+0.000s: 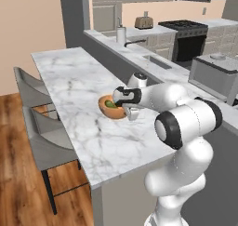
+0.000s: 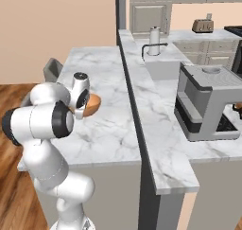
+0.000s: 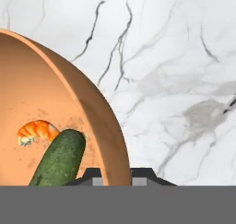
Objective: The microwave is finished heating the shrimp and cucumber. Take the bowl containing the food and place it on the dining counter.
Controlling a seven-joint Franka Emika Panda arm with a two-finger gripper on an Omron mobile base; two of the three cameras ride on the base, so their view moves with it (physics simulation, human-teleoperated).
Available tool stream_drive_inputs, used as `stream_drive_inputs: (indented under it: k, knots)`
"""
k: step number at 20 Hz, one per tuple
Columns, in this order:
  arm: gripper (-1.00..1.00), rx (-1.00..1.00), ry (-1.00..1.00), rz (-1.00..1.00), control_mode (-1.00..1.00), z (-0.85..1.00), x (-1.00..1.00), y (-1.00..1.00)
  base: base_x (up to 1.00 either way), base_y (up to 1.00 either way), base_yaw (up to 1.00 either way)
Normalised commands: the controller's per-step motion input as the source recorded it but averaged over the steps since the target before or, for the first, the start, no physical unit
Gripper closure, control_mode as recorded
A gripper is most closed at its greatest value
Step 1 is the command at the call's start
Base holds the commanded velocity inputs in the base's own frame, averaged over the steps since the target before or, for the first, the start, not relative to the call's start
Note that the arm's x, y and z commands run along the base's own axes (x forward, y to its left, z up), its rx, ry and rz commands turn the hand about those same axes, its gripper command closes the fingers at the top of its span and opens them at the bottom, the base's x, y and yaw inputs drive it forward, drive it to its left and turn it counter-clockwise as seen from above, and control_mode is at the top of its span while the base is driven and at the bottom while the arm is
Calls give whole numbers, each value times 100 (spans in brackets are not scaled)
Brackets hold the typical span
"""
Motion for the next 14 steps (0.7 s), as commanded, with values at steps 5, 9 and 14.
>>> stream_drive_inputs:
  k: [5, 9, 14]
  knots:
    - [100, -12, -5, -6, -100, -34, 43, 4, 0, 0, 0]
    - [100, -10, -5, -1, -100, -28, 18, 0, 0, 0, 0]
    - [100, -11, 0, -2, -100, -38, 5, 0, 0, 0, 0]
